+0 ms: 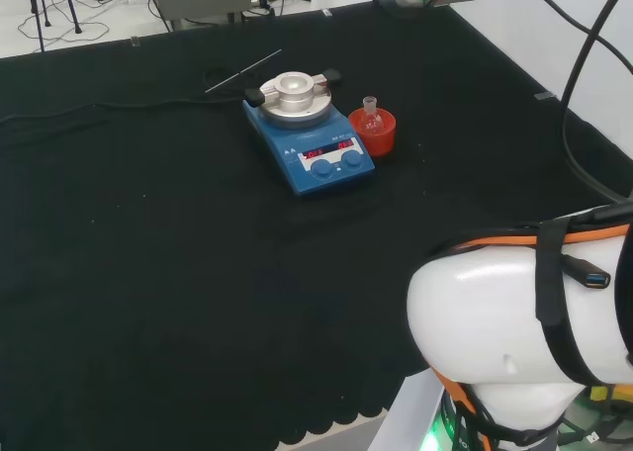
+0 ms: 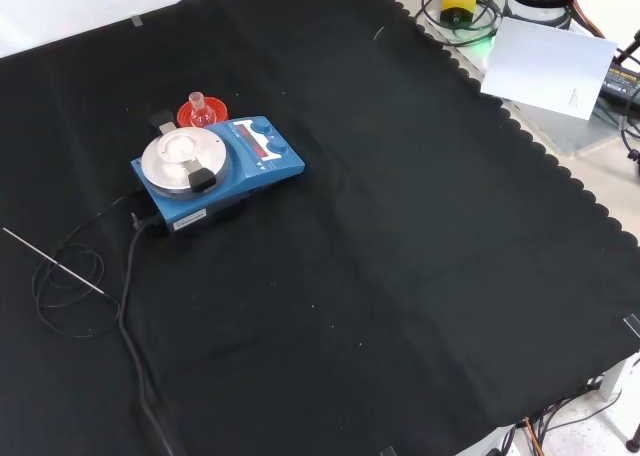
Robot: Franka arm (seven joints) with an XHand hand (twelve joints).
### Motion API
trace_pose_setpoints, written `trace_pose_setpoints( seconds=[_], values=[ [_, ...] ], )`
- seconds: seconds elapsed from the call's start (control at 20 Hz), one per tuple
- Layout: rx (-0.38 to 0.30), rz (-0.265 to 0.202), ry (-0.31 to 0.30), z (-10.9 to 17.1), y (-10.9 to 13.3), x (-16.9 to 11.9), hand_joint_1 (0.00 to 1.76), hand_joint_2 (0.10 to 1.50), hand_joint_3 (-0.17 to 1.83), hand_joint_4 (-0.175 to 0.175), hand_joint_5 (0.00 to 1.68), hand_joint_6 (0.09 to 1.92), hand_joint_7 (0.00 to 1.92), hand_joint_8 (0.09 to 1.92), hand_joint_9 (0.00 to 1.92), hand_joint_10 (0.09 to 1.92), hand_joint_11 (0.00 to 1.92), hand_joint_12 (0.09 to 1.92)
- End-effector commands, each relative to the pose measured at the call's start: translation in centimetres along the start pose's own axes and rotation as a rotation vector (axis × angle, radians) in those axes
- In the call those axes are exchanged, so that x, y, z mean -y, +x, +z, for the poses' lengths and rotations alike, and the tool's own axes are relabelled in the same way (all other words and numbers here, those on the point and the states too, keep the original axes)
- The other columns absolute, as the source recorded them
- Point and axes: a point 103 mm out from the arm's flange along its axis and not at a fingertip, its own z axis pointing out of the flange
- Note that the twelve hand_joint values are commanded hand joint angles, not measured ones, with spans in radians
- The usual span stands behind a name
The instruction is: Pick up the round-bottom flask.
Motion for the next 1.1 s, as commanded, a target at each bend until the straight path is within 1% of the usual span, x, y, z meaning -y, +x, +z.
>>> trace_pose_setpoints(
  seconds=[0.05,0.1,0.15,0.2,0.25,0.3,0.35,0.6,0.7,0.85,1.1],
  values=[
    [0.009,-0.002,-0.009,0.0,-0.6,-0.1,0.25,1.11,0.5,-0.017,0.23,0.27,0.03,0.47,0.09,0.68,0.0,0.92],
    [0.045,-0.022,-0.02,0.0,1.3,0.0,0.16,1.2,0.4,-0.013,0.24,0.2,0.02,0.44,0.06,0.67,0.0,0.85],
    [0.038,-0.018,-0.019,0.0,1.9,0.0,0.12,1.24,0.35,-0.012,0.24,0.17,0.01,0.42,0.04,0.66,0.0,0.81],
    [0.028,-0.02,-0.017,0.0,1.9,0.0,0.1,1.27,0.32,-0.011,0.25,0.14,0.0,0.41,0.03,0.65,0.0,0.8],
    [0.014,-0.012,-0.012,0.1,1.5,-0.2,0.09,1.28,0.3,-0.011,0.25,0.13,0.0,0.41,0.03,0.65,0.0,0.79],
    [0.026,-0.014,-0.014,0.1,1.8,-0.2,0.08,1.29,0.29,-0.01,0.25,0.13,0.0,0.4,0.03,0.65,0.0,0.78],
    [0.021,-0.017,-0.011,0.2,1.7,-0.3,0.08,1.29,0.29,-0.01,0.25,0.12,0.0,0.4,0.03,0.65,0.0,0.78],
    [0.0,-0.003,0.014,1.4,-1.6,-2.0,0.08,1.3,0.26,-0.011,0.26,0.11,0.0,0.41,0.03,0.65,0.0,0.77],
    [-0.005,0.005,0.017,2.1,-2.4,-2.4,0.09,1.31,0.24,-0.012,0.27,0.09,0.0,0.41,0.03,0.65,0.0,0.76],
    [-0.02,0.038,0.036,3.4,-4.0,-3.1,0.11,1.3,0.21,-0.014,0.27,0.09,0.0,0.41,0.03,0.65,0.0,0.76],
    [-0.027,0.087,0.058,5.7,-6.4,-4.3,0.13,1.29,0.19,-0.016,0.27,0.09,0.01,0.41,0.03,0.65,0.0,0.75]
  ],
)
